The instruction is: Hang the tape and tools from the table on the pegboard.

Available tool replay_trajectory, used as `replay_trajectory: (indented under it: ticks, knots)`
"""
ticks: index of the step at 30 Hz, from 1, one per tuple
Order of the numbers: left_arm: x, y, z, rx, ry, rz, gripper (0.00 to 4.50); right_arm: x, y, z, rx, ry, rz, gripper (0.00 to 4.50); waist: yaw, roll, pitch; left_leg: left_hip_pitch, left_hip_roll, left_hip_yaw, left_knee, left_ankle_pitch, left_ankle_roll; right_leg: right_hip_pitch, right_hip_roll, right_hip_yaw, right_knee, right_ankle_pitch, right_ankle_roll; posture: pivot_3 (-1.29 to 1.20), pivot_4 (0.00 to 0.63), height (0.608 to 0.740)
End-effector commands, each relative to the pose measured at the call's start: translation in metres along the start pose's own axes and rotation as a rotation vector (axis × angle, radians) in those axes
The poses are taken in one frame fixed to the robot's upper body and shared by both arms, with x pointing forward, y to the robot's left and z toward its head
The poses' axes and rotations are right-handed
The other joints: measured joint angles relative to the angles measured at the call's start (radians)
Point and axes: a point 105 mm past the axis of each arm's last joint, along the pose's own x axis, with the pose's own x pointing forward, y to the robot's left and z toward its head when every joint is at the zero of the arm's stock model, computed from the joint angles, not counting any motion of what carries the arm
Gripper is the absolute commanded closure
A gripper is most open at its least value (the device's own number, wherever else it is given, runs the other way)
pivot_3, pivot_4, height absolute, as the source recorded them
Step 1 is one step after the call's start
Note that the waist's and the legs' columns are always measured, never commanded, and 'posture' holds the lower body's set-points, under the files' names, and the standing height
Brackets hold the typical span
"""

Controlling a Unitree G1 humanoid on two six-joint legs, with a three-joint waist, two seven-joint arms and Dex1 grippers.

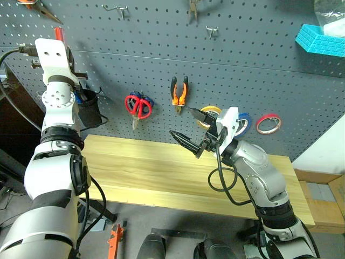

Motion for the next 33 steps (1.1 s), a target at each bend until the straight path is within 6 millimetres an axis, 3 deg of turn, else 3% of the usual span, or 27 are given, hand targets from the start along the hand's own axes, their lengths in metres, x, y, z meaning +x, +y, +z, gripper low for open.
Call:
replay_trajectory:
  ticks: [1,9,20,29,33]
  knots:
    - [0.006,0.006,0.021,-0.003,-0.067,0.01,3.67,-0.002,0.003,0.015,-0.029,-0.043,0.002,0.0,0.0,0.001,0.009,0.0,0.0,0.0,0.0,0.0,0.0,0.0,0.0,0.0,0.0,0.0,0.0,0.15,0.158,0.74]
    - [0.006,0.002,0.023,-0.003,-0.075,-0.008,3.67,-0.008,0.002,0.015,-0.023,-0.028,-0.014,0.0,-0.001,0.001,0.044,-0.001,0.0,0.0,0.0,0.0,0.0,0.0,0.0,0.0,0.0,0.0,0.0,0.16,0.195,0.74]
    - [-0.021,-0.003,-0.018,-0.012,-0.02,-0.03,3.67,-0.012,-0.004,0.011,-0.022,-0.007,-0.03,0.0,-0.014,0.004,0.074,-0.001,0.002,-0.002,-0.001,0.0,0.0,0.0,-0.001,0.0,-0.001,0.0,0.0,0.16,0.214,0.74]
    - [-0.044,0.007,-0.03,-0.024,0.019,0.004,3.67,-0.012,-0.005,0.014,-0.026,-0.015,-0.019,0.0,-0.02,0.003,0.079,-0.001,0.002,-0.003,-0.002,0.0,0.0,0.0,-0.002,0.0,-0.002,0.0,0.0,0.15,0.207,0.74]
    - [-0.052,0.016,-0.033,-0.017,0.038,0.025,2.47,-0.013,-0.001,0.019,-0.007,-0.041,0.007,0.0,-0.02,0.003,0.079,-0.001,0.002,-0.004,-0.002,0.0,0.0,0.0,-0.002,0.001,-0.002,0.0,0.0,0.15,0.207,0.74]
